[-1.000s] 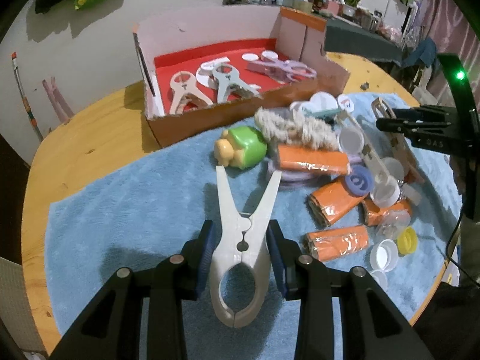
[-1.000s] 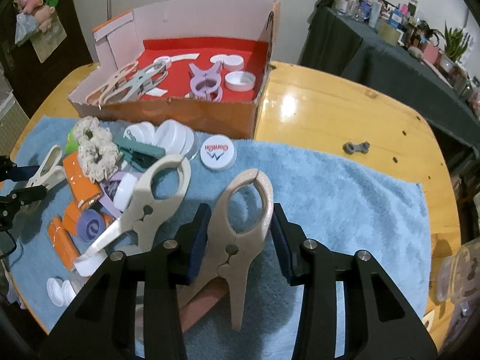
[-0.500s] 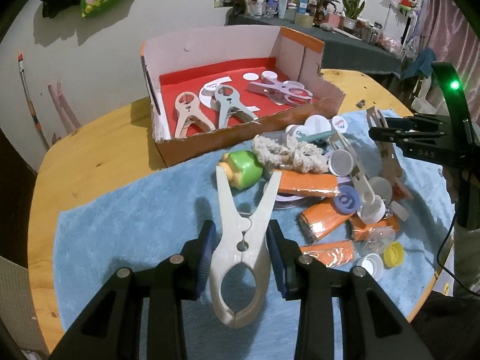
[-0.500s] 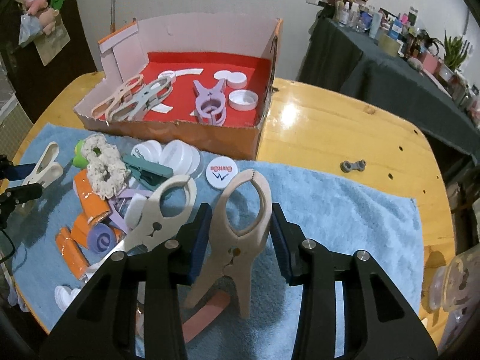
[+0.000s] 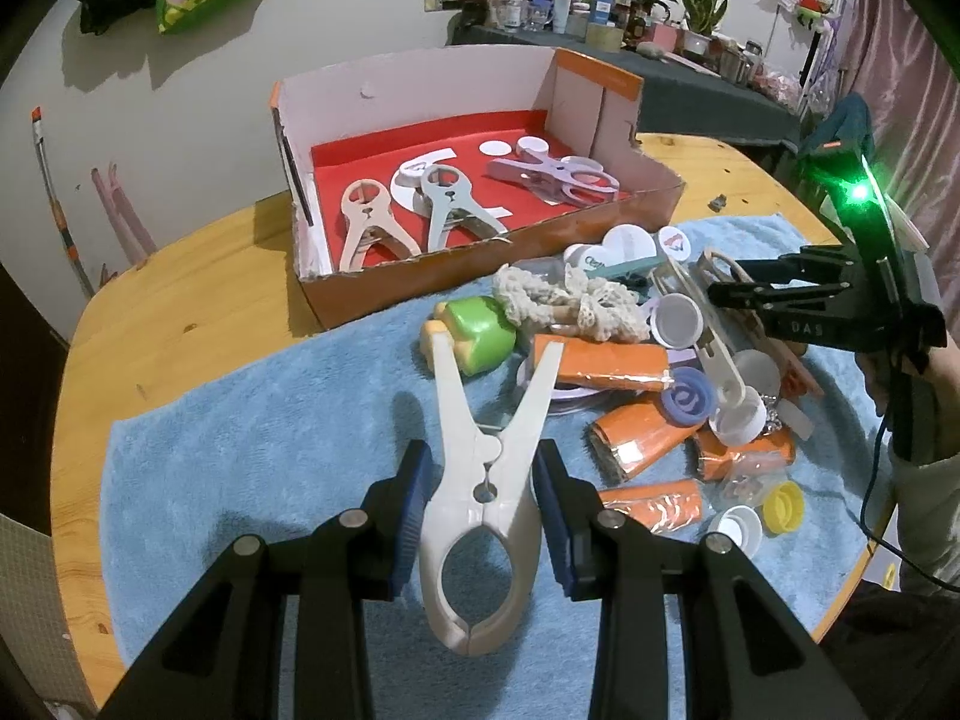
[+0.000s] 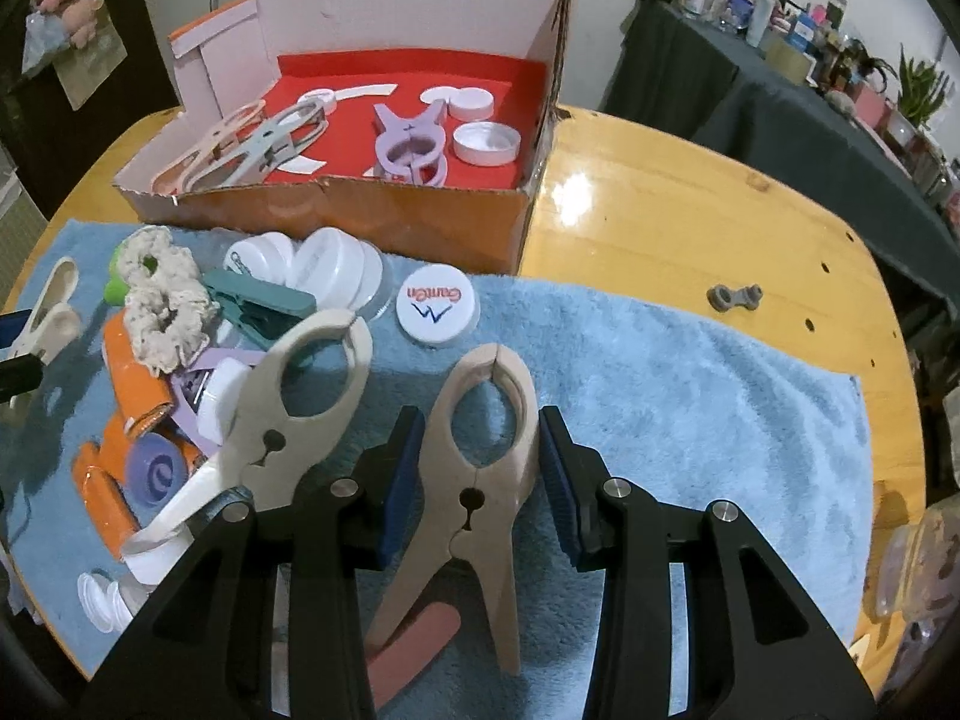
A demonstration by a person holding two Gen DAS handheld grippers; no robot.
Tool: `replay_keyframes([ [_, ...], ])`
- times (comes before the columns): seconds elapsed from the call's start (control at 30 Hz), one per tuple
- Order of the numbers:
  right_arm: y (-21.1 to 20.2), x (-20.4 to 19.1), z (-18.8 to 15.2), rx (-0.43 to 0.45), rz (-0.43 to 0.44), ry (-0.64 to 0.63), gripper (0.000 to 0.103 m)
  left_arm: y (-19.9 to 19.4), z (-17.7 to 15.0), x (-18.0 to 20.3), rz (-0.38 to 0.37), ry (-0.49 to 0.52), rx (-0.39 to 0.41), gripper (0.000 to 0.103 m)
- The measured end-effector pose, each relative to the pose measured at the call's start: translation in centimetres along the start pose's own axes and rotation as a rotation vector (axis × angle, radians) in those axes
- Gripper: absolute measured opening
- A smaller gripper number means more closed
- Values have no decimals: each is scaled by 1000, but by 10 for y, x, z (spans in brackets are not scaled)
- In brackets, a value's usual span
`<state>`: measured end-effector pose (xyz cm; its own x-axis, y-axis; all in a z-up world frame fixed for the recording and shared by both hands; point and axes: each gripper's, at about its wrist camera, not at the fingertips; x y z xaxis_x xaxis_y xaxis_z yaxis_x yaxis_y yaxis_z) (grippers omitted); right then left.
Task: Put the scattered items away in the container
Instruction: 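Lift both clips off the pile and carry them toward the red-lined box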
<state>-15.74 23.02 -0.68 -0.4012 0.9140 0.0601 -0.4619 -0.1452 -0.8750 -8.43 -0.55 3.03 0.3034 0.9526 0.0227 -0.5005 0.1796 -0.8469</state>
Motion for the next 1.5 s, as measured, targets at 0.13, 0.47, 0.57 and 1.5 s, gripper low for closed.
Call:
replay_keyframes([
  [0.13,-2,0,-5,-7,-1,3,38,1,1,-1,-3,-4,-2,37],
  [0.47,-7,-2,-12,2,-4,-9,35,3,0,2,-12,1,-8,38],
  [0.57,-8,0,-13,6,4,1,35,3,0,2,-10,-2,-8,37],
  [1.5,-63,-1,23,126,12,-23,35,-11,44,11,-14,-22,48,38],
])
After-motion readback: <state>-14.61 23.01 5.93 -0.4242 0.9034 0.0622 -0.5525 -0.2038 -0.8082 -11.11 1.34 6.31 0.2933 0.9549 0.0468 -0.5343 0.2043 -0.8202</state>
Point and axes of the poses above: each gripper's, at about its wrist camera, not at the fingertips, and y roughly the way its jaws point, x to its right, z to its top
